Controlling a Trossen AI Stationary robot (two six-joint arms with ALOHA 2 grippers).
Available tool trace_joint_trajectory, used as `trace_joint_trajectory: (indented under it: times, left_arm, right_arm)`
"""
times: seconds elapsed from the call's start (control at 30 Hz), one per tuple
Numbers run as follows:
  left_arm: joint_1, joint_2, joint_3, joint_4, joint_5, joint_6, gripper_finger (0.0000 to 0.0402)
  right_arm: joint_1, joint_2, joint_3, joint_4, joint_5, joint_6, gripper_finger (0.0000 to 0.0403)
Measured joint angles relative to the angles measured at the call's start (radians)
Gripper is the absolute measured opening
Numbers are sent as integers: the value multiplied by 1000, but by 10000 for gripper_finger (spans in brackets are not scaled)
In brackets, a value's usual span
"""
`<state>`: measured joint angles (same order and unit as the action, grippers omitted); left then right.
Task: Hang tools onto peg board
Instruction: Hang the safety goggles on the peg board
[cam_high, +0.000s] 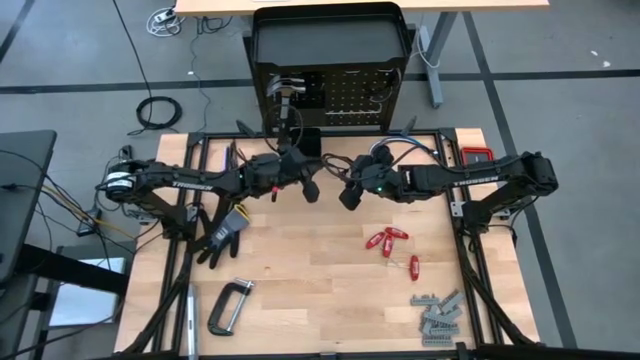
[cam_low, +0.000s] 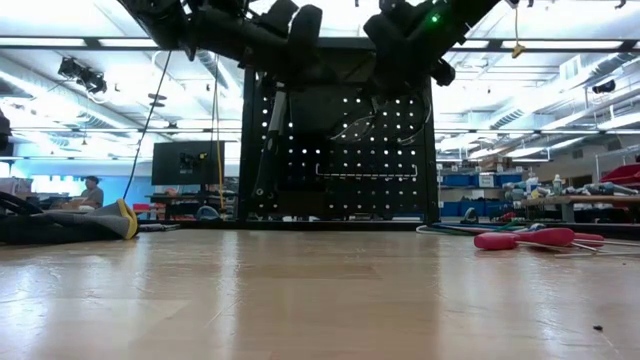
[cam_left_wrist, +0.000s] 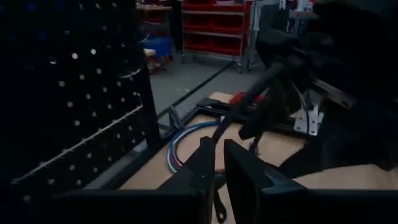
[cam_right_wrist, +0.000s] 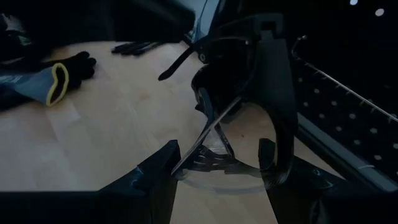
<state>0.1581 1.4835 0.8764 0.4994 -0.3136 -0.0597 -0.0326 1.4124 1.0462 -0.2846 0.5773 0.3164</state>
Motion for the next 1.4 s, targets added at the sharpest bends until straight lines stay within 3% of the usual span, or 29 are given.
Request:
trace_joint_trajectory:
  times: [0.13, 0.27, 0.37, 0.53, 0.67, 0.8, 0.97, 1.4]
  left_arm:
    - [-2, -20, 0, -51, 66, 1, 39]
    - [0, -113, 0, -164, 67, 0, 39]
    - [-10, -209, 0, -273, 68, -1, 39]
    - [-56, -324, 0, -426, 70, -14, 39]
    - [-117, -345, -9, -479, 69, -47, 39]
    - [-161, -346, -70, -423, 66, -50, 39]
    - [-168, -347, -118, -395, 53, -50, 39]
    - [-164, -353, -121, -416, 50, -49, 39]
  right_arm:
    - [-10, 0, 0, 3, 30, 14, 211]
    - [-38, -13, -1, 27, 203, 62, 211]
    - [-74, -21, -1, 124, 323, 82, 211]
    - [-163, -10, -1, 302, 392, 72, 211]
    - [-226, 2, 0, 459, 397, 49, 211]
    - [-265, 23, -1, 545, 400, 26, 211]
    - [-304, 44, 0, 513, 396, 100, 211]
    - [-411, 60, 52, 440, 152, 339, 211]
